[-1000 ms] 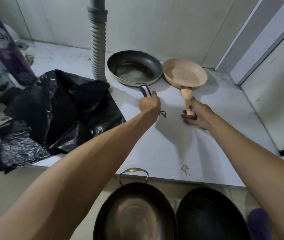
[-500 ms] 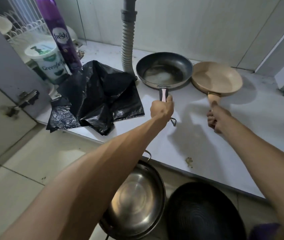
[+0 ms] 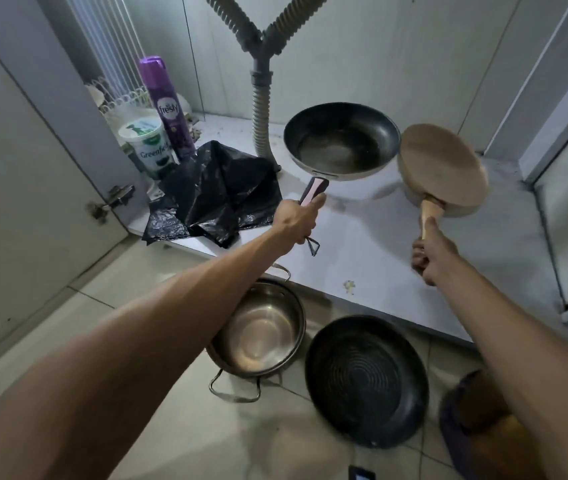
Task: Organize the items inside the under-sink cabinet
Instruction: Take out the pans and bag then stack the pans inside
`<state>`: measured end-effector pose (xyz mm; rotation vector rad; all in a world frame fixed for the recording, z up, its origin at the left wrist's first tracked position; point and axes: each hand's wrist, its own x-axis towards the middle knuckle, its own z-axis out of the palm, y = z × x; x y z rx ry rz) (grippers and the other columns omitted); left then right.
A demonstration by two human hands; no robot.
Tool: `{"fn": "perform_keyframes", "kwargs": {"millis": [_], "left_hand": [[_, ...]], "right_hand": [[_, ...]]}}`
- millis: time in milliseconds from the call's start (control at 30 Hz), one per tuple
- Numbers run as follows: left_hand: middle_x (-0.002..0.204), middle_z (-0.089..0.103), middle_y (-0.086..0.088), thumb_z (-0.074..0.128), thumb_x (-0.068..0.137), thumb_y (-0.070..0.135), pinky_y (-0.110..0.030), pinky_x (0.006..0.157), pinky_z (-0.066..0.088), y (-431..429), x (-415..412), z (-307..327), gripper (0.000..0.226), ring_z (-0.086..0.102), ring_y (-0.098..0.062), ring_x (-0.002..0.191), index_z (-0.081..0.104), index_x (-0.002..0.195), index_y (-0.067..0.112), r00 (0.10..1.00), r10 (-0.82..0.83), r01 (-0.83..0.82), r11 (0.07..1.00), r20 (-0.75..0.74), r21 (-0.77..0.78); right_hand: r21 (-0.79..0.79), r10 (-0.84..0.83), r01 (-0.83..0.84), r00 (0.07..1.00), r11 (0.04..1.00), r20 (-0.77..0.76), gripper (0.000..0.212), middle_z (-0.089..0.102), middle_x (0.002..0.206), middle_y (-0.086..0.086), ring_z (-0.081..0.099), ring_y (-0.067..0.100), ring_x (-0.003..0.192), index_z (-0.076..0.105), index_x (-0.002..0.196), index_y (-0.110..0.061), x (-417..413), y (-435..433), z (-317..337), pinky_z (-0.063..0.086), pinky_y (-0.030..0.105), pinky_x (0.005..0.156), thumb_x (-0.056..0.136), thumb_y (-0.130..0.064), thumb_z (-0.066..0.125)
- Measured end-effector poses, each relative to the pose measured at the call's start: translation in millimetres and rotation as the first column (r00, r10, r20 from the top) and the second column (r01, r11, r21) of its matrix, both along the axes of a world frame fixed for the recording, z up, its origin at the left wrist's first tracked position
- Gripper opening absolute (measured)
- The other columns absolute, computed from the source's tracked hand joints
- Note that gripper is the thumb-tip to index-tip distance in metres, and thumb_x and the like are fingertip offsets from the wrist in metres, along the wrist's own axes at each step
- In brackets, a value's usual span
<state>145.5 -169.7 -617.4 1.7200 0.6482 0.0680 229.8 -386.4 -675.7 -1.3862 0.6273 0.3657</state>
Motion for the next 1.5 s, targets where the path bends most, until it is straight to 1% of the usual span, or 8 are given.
{"fn": "perform_keyframes", "kwargs": {"millis": [133,233,467,667,867,1100,1400,1500], "left_hand": [[0.058,0.047,-0.001,0.055,0.093,0.048,-0.020,0.039,0.031,-8.6,-37.3,10.0,0.040,0.039,-0.013,0.045,0.053,0.078,0.011,1.000,0.014,-0.011,0.993,-0.023,0.121],[0.060,0.046,-0.001,0.058,0.091,0.048,-0.018,0.036,0.029,-20.2,-64.6,9.8,0.038,0.037,-0.012,0.044,0.054,0.087,0.010,0.995,0.098,-0.098,0.995,-0.007,0.031],[0.060,0.050,-0.002,0.061,0.091,0.045,-0.020,0.041,0.034,-26.4,-118.2,5.0,0.037,0.042,-0.014,0.045,0.053,0.074,0.013,0.964,0.265,-0.264,0.963,0.022,-0.052],[0.066,0.056,-0.005,0.059,0.087,0.056,-0.025,0.052,0.041,8.4,-178.8,-4.8,0.046,0.049,-0.017,0.052,0.061,0.077,0.011,0.932,0.361,-0.362,0.931,0.017,0.049],[0.062,0.052,-0.005,0.058,0.091,0.045,-0.020,0.040,0.032,34.0,-268.1,-11.5,0.040,0.043,-0.017,0.047,0.057,0.074,0.009,0.863,0.503,-0.503,0.864,0.038,-0.023],[0.058,0.050,-0.006,0.060,0.092,0.041,-0.020,0.036,0.029,42.2,-367.8,-42.6,0.042,0.040,-0.016,0.045,0.052,0.066,0.009,0.667,0.745,-0.737,0.655,-0.022,-0.166],[0.073,0.058,-0.010,0.058,0.090,0.046,-0.030,0.057,0.043,23.9,-413.2,-88.2,0.041,0.052,-0.025,0.060,0.053,0.074,0.009,0.358,0.922,-0.912,0.312,-0.146,-0.266],[0.072,0.057,-0.008,0.056,0.091,0.046,-0.031,0.059,0.045,19.3,-418.4,-96.3,0.042,0.053,-0.025,0.062,0.051,0.070,0.010,0.288,0.941,-0.937,0.237,-0.181,-0.258]], "right_hand": [[0.068,0.004,-0.004,1.000,0.998,-0.011,0.049,0.036,0.051,-0.005,0.019,0.007,0.029,0.037,0.066,-0.018,-28.6,10.0,8.1,0.017,0.016,0.031,0.094,-0.055,0.051],[0.105,0.058,-0.058,0.998,0.993,-0.002,0.053,0.033,0.043,-0.006,0.018,0.009,0.029,0.033,0.061,-0.020,-48.8,17.5,12.9,0.015,0.018,0.034,0.092,-0.059,0.051],[0.095,0.139,-0.143,0.989,0.985,0.045,0.051,0.036,0.047,-0.004,0.023,0.008,0.030,0.036,0.063,-0.019,-77.2,24.3,23.1,0.019,0.016,0.032,0.091,-0.057,0.056],[-0.093,0.308,-0.299,0.946,0.950,0.102,0.046,0.046,0.058,0.001,0.033,0.011,0.042,0.051,0.074,-0.012,-111.1,41.8,26.9,0.026,0.018,0.034,0.093,-0.053,0.055],[-0.203,0.501,-0.469,0.851,0.860,0.157,0.043,0.048,0.059,0.002,0.035,0.012,0.043,0.051,0.074,-0.013,-163.1,84.4,36.1,0.026,0.019,0.038,0.094,-0.051,0.054],[-0.322,0.667,-0.613,0.740,0.722,0.086,0.049,0.058,0.070,0.003,0.045,0.013,0.049,0.061,0.095,-0.010,-252.7,150.5,34.4,0.034,0.023,0.041,0.092,-0.059,0.051],[-0.320,0.733,-0.678,0.674,0.662,0.090,0.045,0.060,0.067,0.006,0.047,0.015,0.047,0.060,0.080,-0.009,-341.6,206.2,8.6,0.035,0.024,0.042,0.094,-0.051,0.053],[-0.330,0.752,-0.696,0.655,0.637,0.072,0.041,0.059,0.066,0.004,0.048,0.014,0.048,0.062,0.089,-0.011,-356.5,215.1,-5.2,0.035,0.024,0.040,0.094,-0.051,0.053]]}}
